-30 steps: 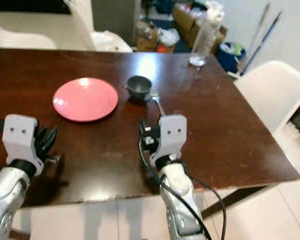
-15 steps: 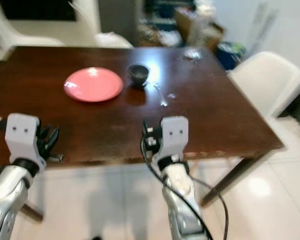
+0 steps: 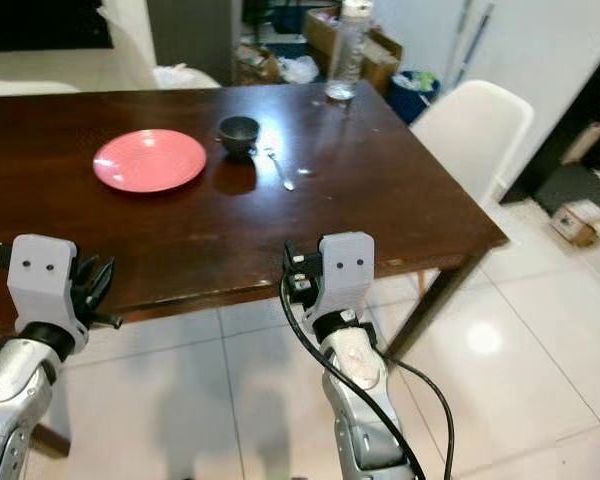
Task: Setting the table
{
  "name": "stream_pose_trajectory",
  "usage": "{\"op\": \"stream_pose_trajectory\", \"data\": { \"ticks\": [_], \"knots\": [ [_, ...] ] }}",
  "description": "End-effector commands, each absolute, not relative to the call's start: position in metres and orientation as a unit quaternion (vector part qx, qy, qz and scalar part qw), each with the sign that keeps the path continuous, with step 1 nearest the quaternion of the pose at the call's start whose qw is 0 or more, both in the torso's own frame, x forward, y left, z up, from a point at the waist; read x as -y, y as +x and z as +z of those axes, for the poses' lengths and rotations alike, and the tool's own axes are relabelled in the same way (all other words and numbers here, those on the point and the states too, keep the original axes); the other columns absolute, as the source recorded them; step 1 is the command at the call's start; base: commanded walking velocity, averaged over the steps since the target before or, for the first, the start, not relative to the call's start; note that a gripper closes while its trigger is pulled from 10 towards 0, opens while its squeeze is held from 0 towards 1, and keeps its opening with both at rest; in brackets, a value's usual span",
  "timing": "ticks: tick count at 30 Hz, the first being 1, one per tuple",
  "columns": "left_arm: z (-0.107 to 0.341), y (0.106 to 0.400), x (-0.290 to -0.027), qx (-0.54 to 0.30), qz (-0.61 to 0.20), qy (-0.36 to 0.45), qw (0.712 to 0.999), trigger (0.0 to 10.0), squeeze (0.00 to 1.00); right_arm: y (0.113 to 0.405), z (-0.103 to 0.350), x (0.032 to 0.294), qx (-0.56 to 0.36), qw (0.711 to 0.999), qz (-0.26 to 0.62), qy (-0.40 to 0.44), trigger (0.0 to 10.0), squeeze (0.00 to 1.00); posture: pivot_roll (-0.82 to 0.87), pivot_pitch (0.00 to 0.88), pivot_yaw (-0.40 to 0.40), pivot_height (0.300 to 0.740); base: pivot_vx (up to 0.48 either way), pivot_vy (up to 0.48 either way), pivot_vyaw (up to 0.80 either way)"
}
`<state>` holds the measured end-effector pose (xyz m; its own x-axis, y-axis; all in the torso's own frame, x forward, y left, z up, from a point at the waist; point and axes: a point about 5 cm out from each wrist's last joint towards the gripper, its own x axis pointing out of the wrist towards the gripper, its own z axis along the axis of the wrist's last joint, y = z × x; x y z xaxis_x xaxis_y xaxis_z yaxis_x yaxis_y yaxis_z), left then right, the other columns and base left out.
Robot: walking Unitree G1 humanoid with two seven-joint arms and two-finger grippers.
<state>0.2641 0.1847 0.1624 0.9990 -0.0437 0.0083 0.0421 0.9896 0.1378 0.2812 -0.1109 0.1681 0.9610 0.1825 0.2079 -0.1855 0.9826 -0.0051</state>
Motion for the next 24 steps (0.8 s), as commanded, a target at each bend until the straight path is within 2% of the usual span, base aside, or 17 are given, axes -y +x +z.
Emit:
{"op": "stream_pose_trajectory", "data": {
  "ticks": [1, 24],
  "knots": [
    [0.1581, 0.2638, -0.1837, -0.002, -0.024, 0.071, 0.997, 10.0, 0.0, 0.2811, 0.164, 0.1129, 0.094, 0.992, 0.086, 0.012, 10.0, 0.0, 0.02, 0.05, 0.019, 0.74, 0.0, 0.0, -0.79],
    [0.1548, 0.2645, -0.1823, -0.006, -0.023, 0.071, 0.997, 10.0, 0.0, 0.2821, 0.1626, 0.1123, 0.09, 0.992, 0.088, 0.011, 10.0, 0.0, 0.02, 0.051, 0.019, 0.74, 0.0, 0.0, -0.79]
  ]
}}
